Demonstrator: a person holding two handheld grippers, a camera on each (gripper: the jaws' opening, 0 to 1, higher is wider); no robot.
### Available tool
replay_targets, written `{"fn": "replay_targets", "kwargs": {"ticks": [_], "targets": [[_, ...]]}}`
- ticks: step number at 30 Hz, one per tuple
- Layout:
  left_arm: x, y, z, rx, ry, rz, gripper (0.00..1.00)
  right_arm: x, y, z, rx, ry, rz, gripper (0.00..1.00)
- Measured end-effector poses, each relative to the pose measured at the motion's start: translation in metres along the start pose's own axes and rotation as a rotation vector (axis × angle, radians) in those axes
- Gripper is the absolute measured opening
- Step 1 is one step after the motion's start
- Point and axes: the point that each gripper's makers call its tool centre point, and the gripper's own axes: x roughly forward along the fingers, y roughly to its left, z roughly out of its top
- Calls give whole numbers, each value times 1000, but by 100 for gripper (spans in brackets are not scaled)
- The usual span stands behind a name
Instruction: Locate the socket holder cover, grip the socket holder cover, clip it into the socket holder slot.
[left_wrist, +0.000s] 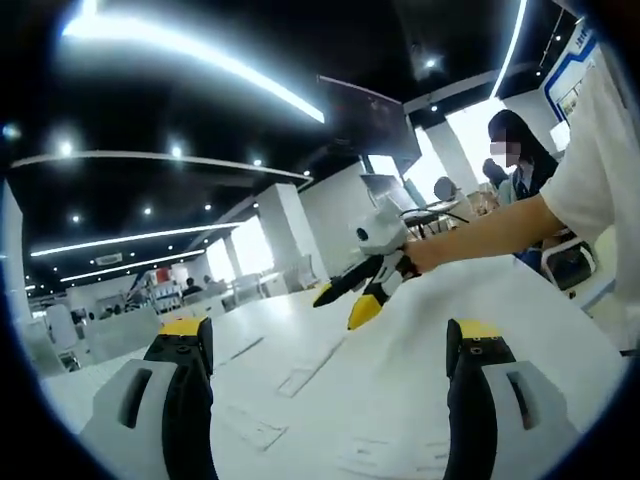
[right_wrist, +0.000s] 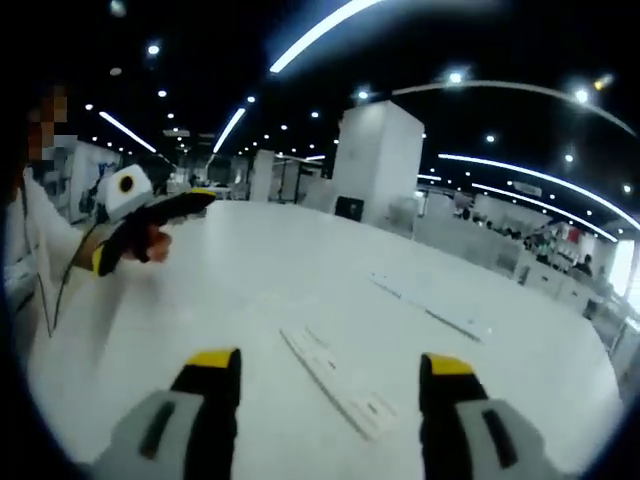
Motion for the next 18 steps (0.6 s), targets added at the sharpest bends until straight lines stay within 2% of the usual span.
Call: {"fn": "replay_targets", "kwargs": {"ticks": [4,9,18], "targets": [[0,0,1,2,-1,1,95,1,-1,-6,37,-12,-19,80],[-1,1,3,7,-5,7,95,2,0,-10,98,-41,-38,81],[-1,6,3,-12,-5,33,95,2,7,-12,142,-55,-44,86]]}}
